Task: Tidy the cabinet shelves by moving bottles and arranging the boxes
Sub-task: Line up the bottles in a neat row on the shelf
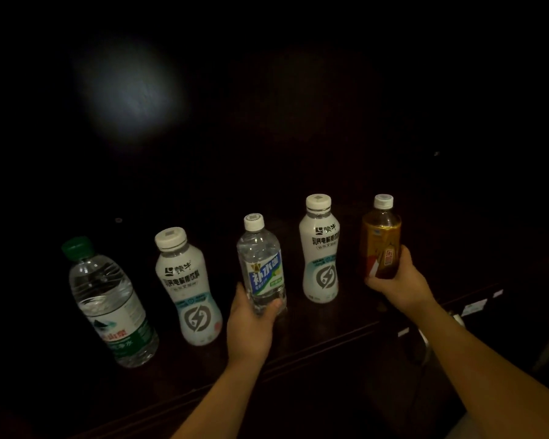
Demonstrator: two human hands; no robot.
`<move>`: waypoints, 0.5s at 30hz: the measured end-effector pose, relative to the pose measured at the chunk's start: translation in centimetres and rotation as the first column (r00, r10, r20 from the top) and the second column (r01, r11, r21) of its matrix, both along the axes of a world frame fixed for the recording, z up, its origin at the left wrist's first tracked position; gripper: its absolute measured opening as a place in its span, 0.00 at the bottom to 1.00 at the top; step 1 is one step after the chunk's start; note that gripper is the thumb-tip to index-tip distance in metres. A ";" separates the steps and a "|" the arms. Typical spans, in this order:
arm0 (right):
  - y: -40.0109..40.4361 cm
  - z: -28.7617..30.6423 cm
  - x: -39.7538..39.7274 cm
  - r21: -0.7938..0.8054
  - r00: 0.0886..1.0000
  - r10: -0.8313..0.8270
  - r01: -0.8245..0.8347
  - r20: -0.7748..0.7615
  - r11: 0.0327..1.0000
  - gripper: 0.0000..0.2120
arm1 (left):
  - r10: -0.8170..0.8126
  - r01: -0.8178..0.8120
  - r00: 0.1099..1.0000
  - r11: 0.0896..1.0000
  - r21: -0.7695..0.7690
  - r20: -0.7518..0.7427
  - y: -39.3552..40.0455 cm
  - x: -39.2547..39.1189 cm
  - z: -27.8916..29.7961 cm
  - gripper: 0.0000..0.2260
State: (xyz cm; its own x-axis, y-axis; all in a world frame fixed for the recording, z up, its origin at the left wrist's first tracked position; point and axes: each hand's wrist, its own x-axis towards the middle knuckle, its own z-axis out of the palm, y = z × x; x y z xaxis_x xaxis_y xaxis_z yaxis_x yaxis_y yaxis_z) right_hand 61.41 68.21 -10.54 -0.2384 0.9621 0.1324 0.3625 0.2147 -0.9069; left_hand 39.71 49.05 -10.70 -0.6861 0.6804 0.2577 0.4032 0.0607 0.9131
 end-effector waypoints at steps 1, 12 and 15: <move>-0.6 0.1 0.2 0.006 1.000 -0.030 0.030 -0.008 1.000 0.42 | -0.006 0.006 1.000 1.000 -0.013 0.001 -0.4 0.2 0.1 0.25; -16.3 -2.1 -10.2 0.205 0.977 0.172 -0.145 -0.122 0.968 0.39 | 0.509 -0.476 0.855 0.848 0.233 -0.106 -14.9 -2.3 -1.7 0.23; -16.0 -0.8 -13.3 0.182 0.959 0.248 -0.221 -0.140 0.958 0.38 | 0.620 -0.606 0.779 0.782 0.143 -0.094 -16.2 -5.3 -0.1 0.31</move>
